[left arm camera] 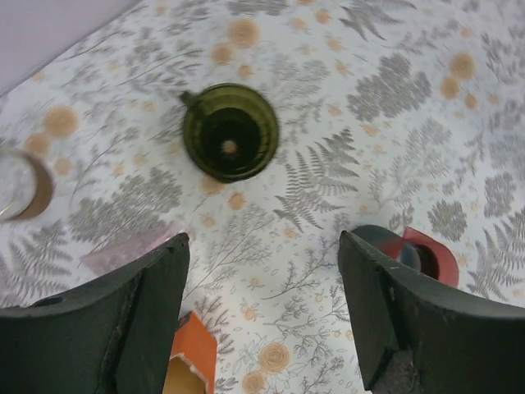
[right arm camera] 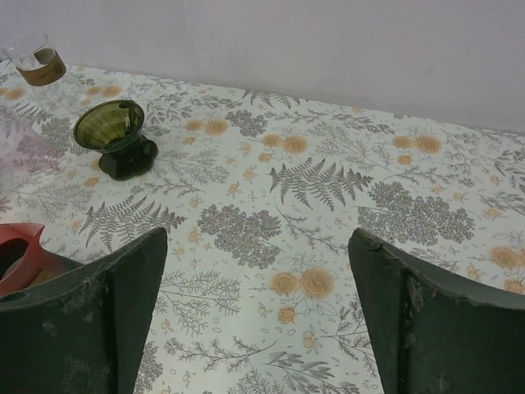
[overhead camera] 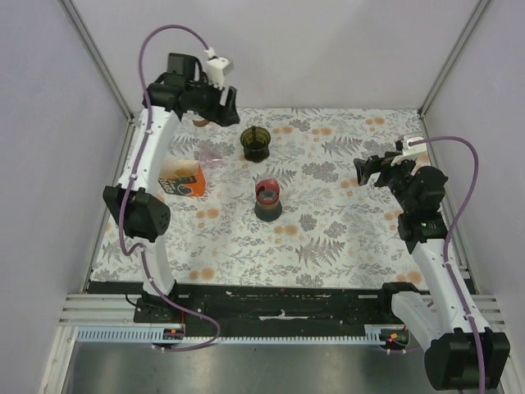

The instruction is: Place the coffee filter in the dripper

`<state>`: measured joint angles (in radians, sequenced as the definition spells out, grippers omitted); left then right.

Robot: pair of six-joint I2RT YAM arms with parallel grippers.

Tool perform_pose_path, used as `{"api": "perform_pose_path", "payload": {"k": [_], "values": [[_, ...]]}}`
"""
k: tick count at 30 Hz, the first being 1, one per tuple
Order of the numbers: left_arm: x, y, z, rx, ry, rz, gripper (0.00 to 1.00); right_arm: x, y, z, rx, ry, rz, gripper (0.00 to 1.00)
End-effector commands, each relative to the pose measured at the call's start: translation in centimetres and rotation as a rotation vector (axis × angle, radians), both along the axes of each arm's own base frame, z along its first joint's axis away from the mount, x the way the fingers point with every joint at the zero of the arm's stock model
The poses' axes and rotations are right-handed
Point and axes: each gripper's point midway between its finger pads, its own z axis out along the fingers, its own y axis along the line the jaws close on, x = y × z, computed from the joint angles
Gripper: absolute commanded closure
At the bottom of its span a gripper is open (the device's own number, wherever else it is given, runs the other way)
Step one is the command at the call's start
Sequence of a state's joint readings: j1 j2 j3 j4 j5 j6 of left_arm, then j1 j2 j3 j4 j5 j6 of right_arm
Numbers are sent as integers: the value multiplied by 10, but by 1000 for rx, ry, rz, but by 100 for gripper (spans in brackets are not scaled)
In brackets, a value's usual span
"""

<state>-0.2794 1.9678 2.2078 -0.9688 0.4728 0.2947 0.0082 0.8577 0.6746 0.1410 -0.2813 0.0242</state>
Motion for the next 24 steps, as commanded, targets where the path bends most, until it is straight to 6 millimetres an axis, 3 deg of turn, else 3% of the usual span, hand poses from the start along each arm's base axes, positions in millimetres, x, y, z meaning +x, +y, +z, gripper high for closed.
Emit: {"api": "perform_pose_path", "payload": {"k": [1,5,7,9,13,15,17,24], "values": [[36,92,2,-114,130,407,21,3,2,7,-14,-21,16,2],[42,206,-9,26,84,682,21,4,-1,3,-40,-19,11,2],[34,243,-13,48,104,741,21,5,0,2,-46,-16,13,2],[21,287,-23,97,133,826,21,6,0,1,-49,-11,18,2],[-22,361,-71,270,252,1010,17,8,2,-1,-50,-9,24,2],[-47,378,-101,354,344,1054,16,10,2,-3,-50,-7,26,2],[-68,382,-127,366,421,1065,16,13,4,-4,-53,-3,43,2],[-107,368,-167,385,445,1015,30,24,7,4,-116,24,83,2]]}}
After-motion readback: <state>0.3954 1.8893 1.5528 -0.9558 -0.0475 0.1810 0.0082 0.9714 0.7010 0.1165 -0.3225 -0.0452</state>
